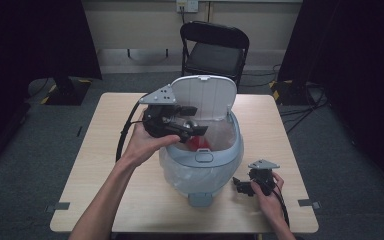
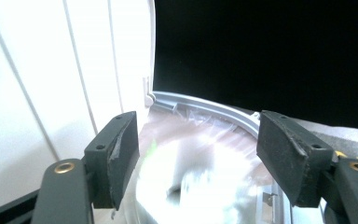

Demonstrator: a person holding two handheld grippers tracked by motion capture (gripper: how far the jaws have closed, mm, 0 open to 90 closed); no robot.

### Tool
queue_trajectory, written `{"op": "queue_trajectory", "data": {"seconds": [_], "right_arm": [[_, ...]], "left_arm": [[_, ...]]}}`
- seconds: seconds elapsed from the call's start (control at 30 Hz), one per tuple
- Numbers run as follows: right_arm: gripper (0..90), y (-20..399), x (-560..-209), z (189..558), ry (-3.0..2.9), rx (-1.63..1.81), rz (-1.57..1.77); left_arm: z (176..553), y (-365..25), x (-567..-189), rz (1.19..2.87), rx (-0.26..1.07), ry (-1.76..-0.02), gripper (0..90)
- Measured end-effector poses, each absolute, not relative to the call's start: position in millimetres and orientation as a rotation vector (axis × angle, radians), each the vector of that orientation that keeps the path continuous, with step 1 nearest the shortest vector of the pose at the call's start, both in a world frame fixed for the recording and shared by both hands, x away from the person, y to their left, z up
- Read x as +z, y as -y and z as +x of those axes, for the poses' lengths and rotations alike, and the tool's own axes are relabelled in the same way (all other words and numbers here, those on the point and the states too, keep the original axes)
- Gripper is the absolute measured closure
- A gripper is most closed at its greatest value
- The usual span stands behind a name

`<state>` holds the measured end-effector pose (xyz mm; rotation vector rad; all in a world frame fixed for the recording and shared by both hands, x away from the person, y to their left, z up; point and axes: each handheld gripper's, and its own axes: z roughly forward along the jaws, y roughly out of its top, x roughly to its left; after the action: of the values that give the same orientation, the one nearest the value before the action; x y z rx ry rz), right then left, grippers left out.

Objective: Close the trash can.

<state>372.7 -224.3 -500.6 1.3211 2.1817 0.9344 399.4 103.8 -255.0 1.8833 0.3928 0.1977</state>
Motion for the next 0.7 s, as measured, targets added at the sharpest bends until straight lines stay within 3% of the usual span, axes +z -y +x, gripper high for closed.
{"op": "queue_trajectory", "data": {"seconds": [0.7], "right_arm": [[9.4,224.0,-500.7,372.5,-2.179,0.932,1.321]], "left_arm": [[411.3,-196.0,-265.4,1.727,0.343,-0.615,36.8]]}}
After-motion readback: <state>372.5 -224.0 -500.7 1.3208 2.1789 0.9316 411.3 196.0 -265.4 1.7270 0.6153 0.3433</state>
